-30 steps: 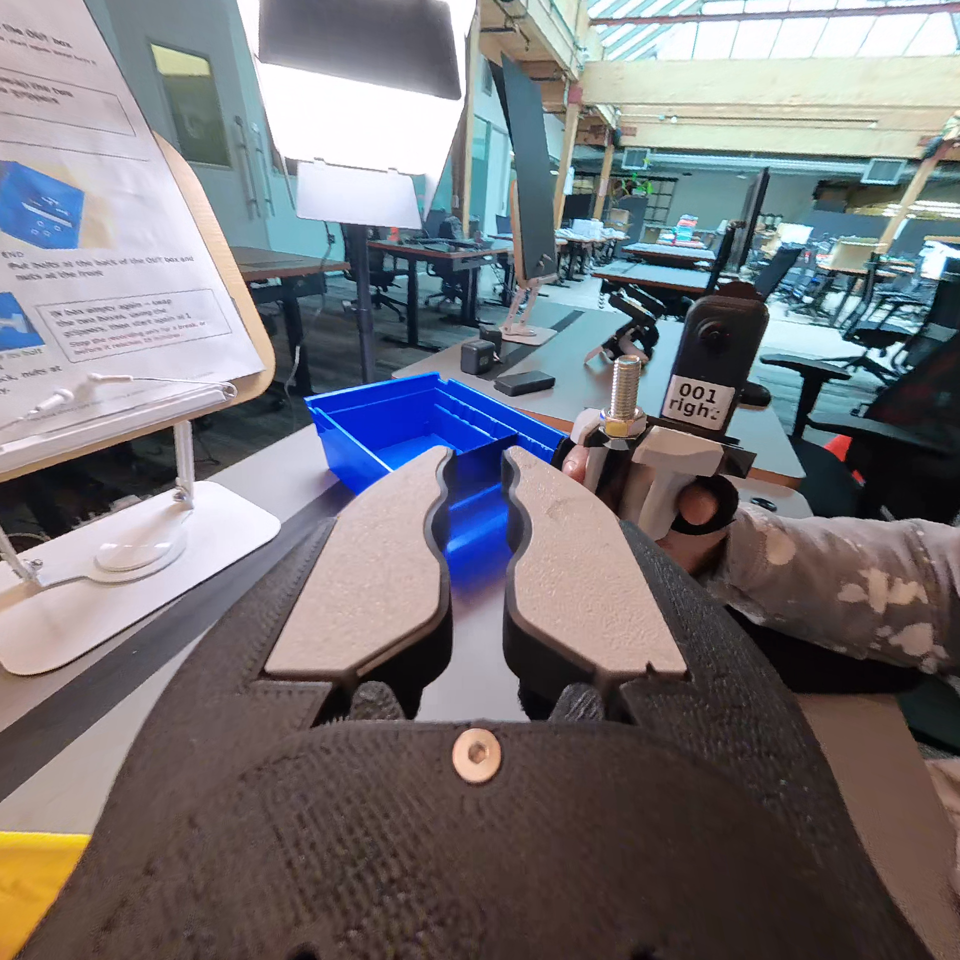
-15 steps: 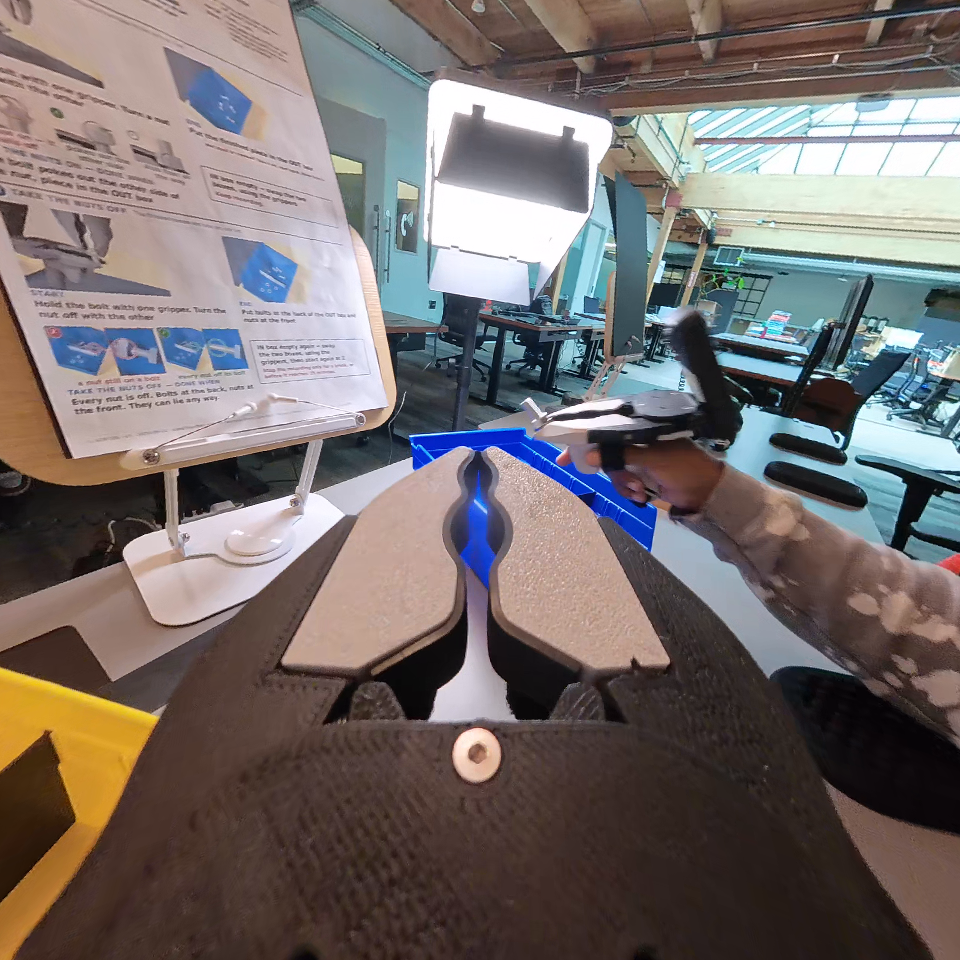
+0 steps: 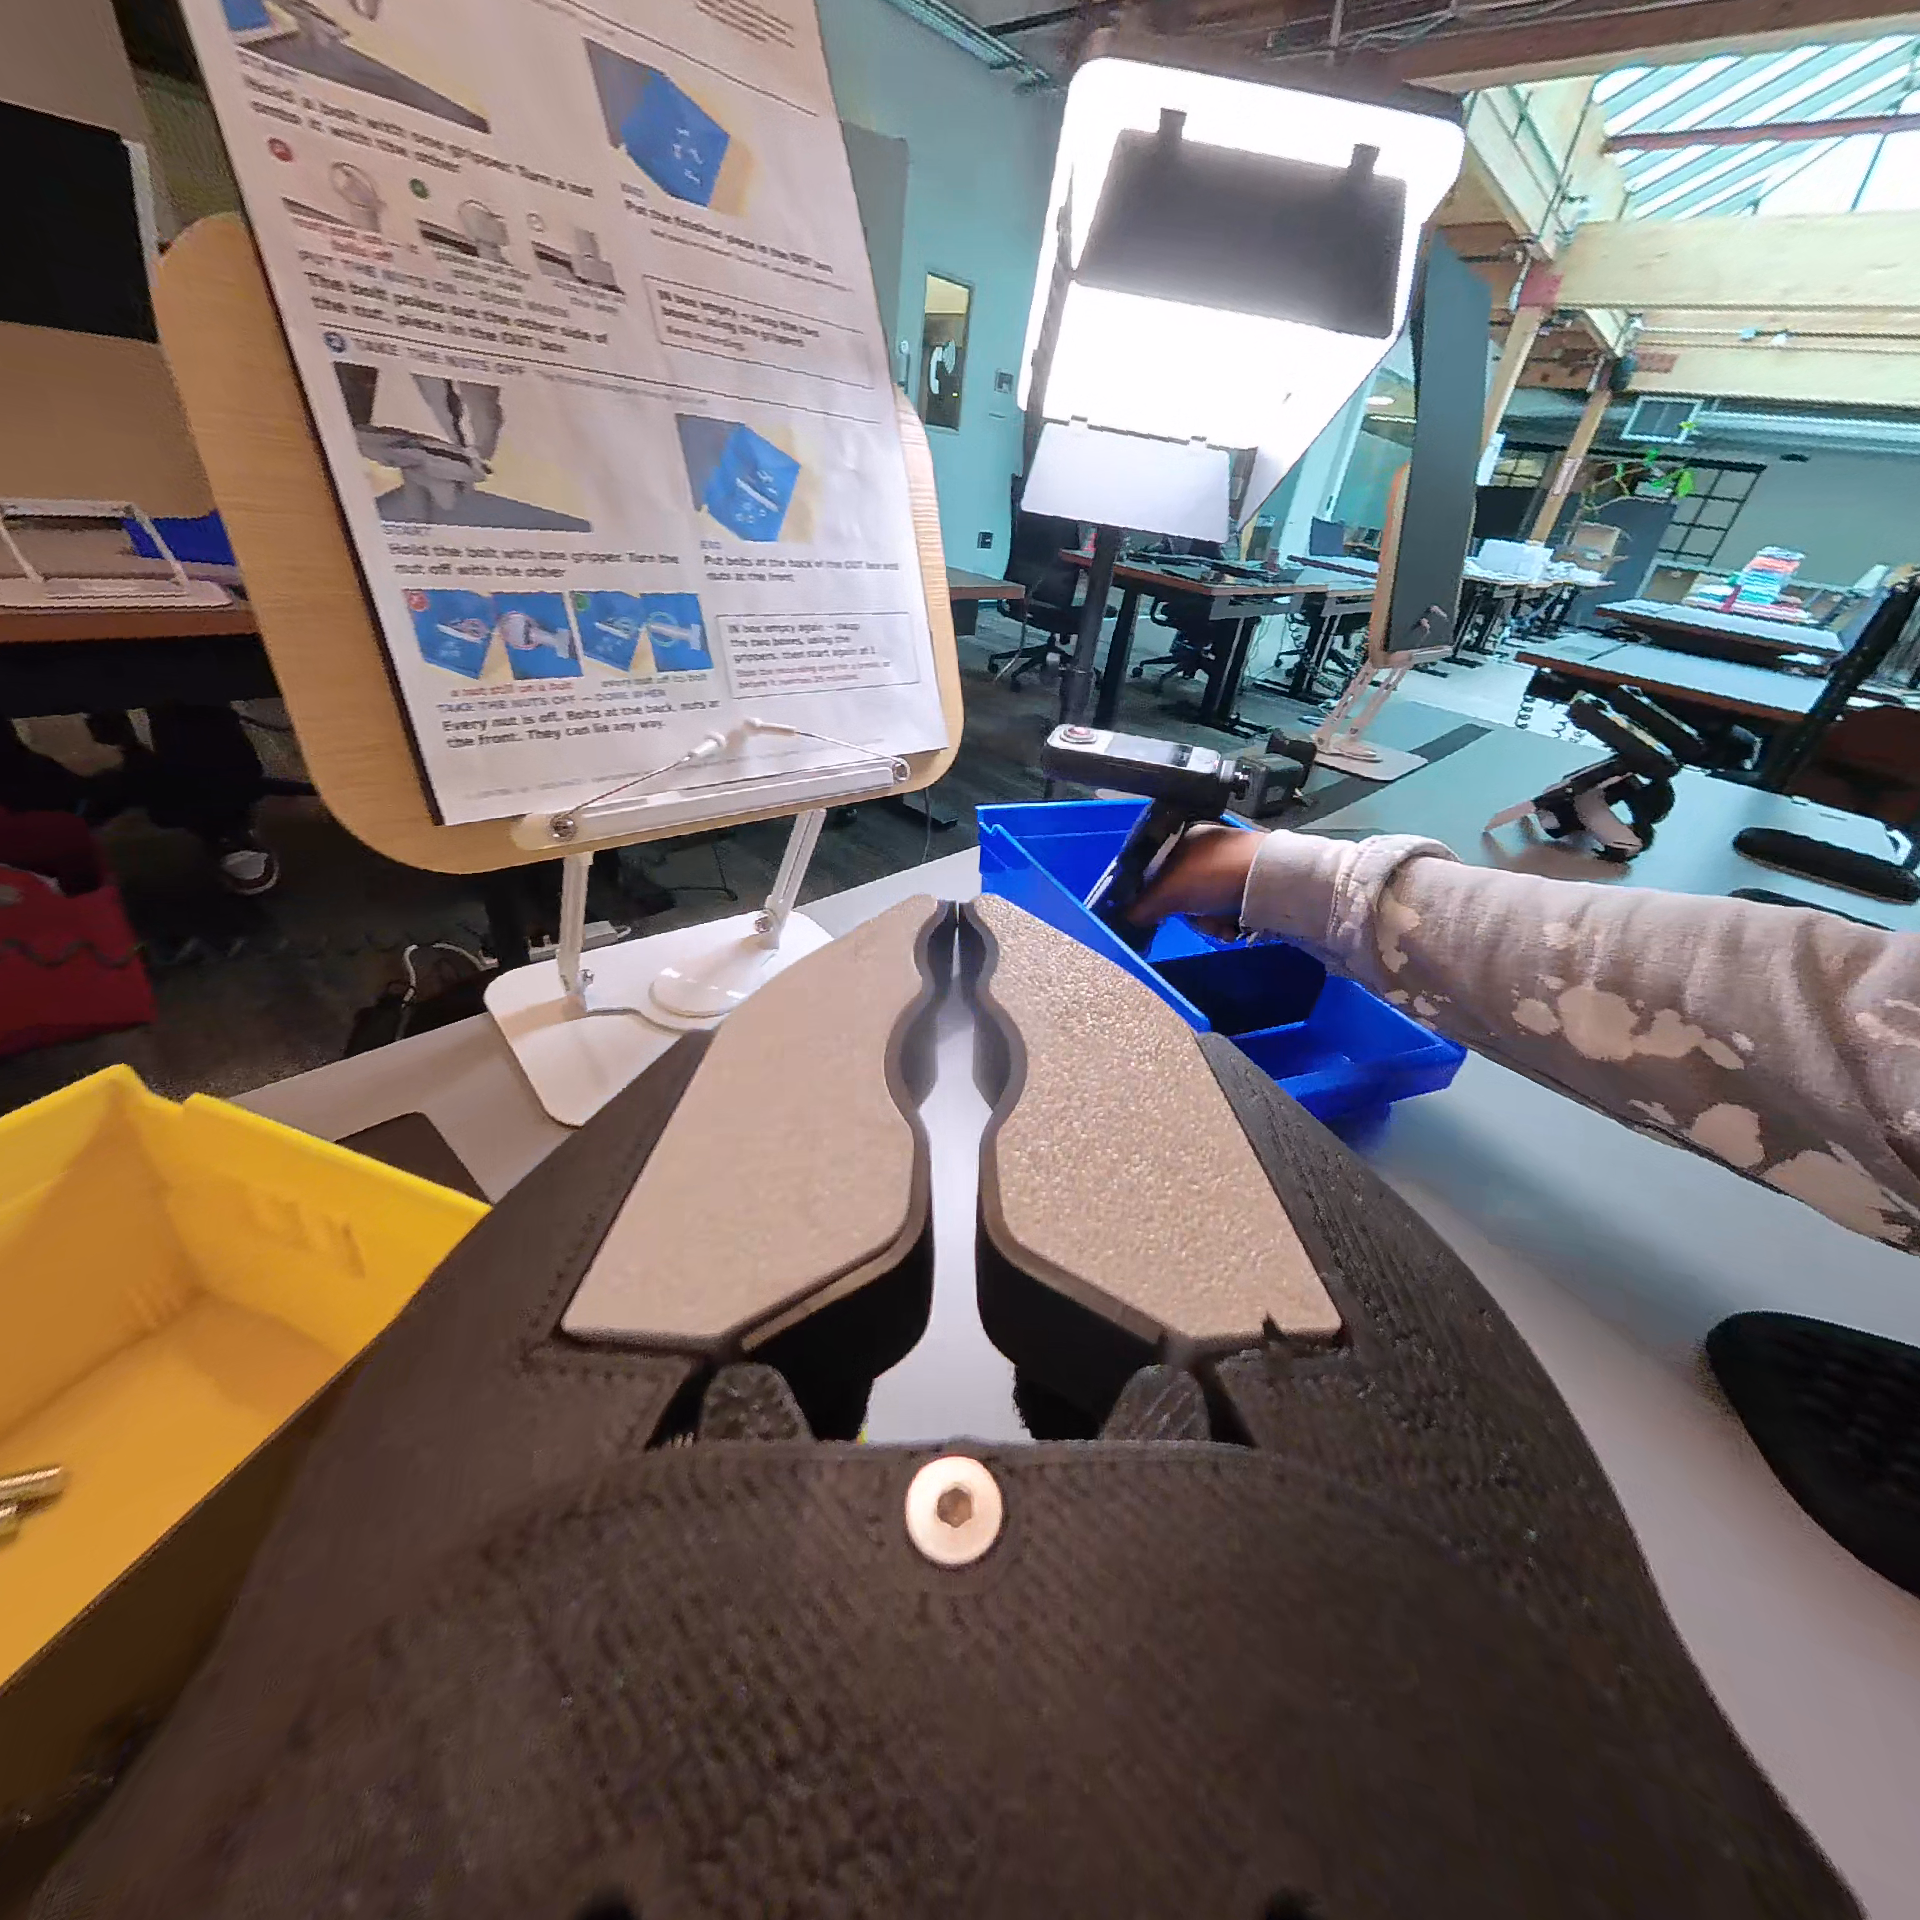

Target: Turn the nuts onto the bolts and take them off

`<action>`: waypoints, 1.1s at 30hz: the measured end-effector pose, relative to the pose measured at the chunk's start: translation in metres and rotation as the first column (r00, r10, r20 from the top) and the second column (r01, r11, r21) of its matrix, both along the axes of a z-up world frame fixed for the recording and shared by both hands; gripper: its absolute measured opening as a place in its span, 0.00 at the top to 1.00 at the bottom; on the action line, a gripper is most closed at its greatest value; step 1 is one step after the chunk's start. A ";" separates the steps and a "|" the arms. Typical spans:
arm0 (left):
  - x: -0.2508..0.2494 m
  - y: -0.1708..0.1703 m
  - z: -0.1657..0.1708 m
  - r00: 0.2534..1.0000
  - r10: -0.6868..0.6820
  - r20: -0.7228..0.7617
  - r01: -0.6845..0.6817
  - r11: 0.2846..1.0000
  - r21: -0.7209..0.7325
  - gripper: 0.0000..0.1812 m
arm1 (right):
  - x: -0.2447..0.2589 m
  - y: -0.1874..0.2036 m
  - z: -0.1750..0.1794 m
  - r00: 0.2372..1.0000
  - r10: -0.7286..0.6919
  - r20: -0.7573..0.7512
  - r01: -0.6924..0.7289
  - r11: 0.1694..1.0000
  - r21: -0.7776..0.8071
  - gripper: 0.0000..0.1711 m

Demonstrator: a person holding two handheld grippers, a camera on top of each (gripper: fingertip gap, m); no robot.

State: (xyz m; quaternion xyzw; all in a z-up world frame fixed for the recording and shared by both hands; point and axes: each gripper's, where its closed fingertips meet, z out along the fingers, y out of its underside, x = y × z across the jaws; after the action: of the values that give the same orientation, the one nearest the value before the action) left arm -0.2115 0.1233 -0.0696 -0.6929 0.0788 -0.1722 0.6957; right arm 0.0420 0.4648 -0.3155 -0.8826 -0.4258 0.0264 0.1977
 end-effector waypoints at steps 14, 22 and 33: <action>-0.045 -0.004 -0.005 0.990 0.139 -0.011 -0.139 0.990 -0.028 0.98 | -0.032 -0.070 0.169 0.816 0.241 -0.525 -0.083 0.948 0.307 0.79; -0.086 -0.007 -0.030 0.967 0.236 -0.097 -0.248 0.958 -0.143 0.88 | -0.024 -0.285 0.193 0.367 0.508 -0.779 -0.358 0.851 0.386 0.80; -0.212 0.044 -0.104 0.888 0.291 -0.355 -0.454 0.673 -0.584 0.83 | -0.007 -0.343 0.131 0.303 0.602 -0.739 -0.313 0.795 0.519 1.00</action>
State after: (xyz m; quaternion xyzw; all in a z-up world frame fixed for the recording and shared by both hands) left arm -0.4234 0.1677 -0.1740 -0.9073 -0.0493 0.0401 0.4156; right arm 0.0355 0.1220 -0.1845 -0.5377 -0.4944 0.4730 0.4927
